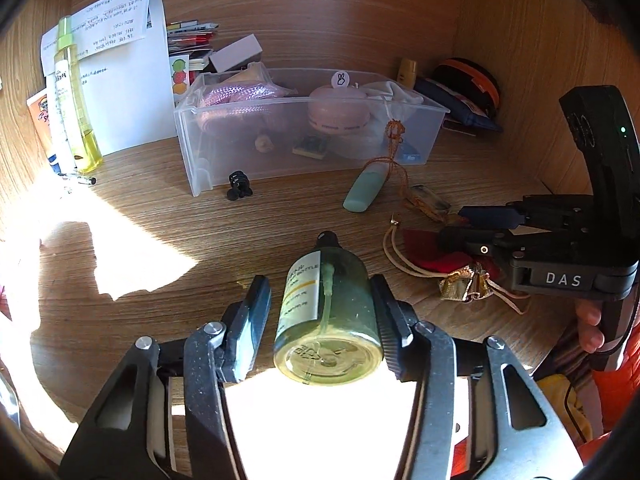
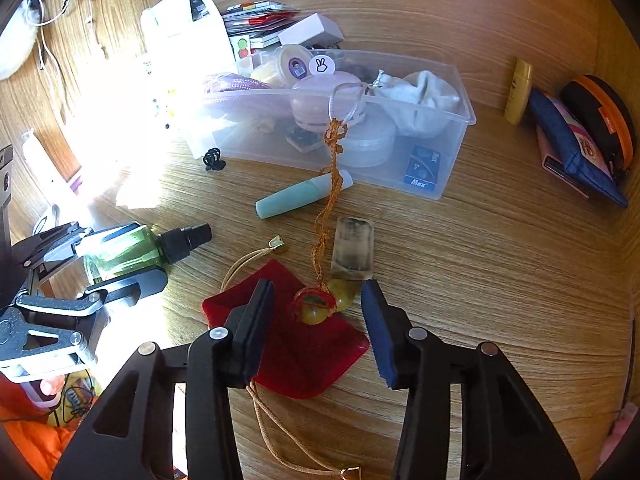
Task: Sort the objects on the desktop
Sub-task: 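Grasp the green bottle with the left gripper while the right gripper grasps the amber pendant, then carry the green bottle and amber pendant over the clear box and release both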
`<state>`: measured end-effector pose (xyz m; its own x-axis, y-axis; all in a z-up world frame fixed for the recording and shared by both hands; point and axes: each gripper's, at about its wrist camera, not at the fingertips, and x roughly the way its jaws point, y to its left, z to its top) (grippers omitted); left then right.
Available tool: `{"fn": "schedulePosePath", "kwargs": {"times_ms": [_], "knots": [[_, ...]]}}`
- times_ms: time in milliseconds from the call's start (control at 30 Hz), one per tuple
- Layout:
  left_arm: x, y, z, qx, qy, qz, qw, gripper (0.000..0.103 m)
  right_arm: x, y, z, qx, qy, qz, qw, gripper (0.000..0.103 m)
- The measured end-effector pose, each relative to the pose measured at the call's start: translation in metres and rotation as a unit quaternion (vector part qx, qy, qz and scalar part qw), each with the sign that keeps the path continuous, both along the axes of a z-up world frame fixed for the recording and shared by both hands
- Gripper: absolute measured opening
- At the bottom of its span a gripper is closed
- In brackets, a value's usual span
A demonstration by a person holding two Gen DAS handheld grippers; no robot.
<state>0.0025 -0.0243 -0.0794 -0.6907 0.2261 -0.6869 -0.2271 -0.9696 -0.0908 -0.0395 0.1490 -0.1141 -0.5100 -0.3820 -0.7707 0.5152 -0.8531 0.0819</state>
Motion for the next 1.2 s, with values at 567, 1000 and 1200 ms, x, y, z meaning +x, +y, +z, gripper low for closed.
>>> {"fn": "schedulePosePath", "kwargs": {"times_ms": [567, 1000, 1200], "knots": [[-0.002, -0.012, 0.014, 0.016, 0.019, 0.022, 0.9995, 0.041, 0.005, 0.016, 0.014, -0.022, 0.020, -0.016, 0.999, 0.028], [-0.012, -0.014, 0.043, 0.032, 0.055, 0.023, 0.9977, 0.041, 0.002, 0.035, 0.053, -0.046, 0.073, -0.044, 0.995, 0.028], [-0.022, -0.013, 0.058, 0.035, 0.071, 0.023, 0.9966, 0.041, -0.004, 0.036, 0.066, -0.057, 0.089, -0.046, 0.993, 0.028]]}}
